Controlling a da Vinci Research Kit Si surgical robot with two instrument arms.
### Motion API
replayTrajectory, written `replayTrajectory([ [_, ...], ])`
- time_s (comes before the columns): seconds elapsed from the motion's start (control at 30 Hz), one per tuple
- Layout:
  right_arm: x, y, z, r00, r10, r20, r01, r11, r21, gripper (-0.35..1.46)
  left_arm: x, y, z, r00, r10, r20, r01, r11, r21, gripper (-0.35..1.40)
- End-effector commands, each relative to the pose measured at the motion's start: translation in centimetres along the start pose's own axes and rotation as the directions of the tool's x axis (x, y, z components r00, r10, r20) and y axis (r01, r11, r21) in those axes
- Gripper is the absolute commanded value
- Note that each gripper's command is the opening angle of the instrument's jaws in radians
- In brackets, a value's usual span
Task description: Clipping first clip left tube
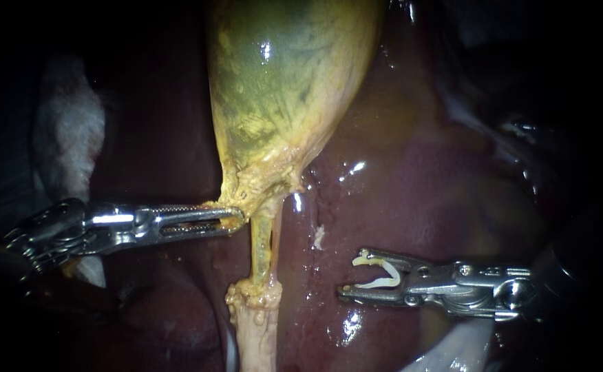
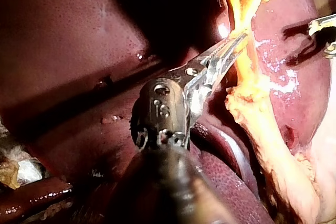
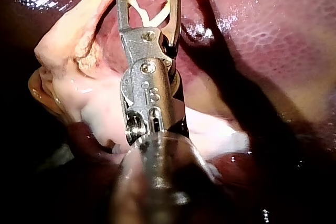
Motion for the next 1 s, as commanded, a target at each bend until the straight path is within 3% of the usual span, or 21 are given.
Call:
replayTrajectory([
  [0.03,0.0,0.0,0.0,1.0,0.0,0.0,0.0,1.0,0.001,0.53,0.01,0.01,-0.01,1.0,-0.001,0.001,0.001,1.0,-0.002,-0.35],
  [0.43,0.03,-0.08,0.03,1.0,0.008,-0.001,-0.008,1.0,-0.002,0.55,0.42,0.3,-0.39,0.9995,-0.031,0.011,0.032,0.999,-0.023,-0.35],
  [0.63,0.1,-0.15,0.04,0.999,0.049,0.0,-0.049,0.999,-0.004,0.57,0.49,0.37,-0.49,0.999,-0.043,0.012,0.043,0.999,-0.023,-0.35],
  [1.0,0.56,-0.45,-0.04,0.989,0.145,0.005,-0.145,0.989,-0.005,0.58,0.47,0.27,-0.61,0.999,-0.04,0.02,0.04,0.999,-0.009,-0.35],
])
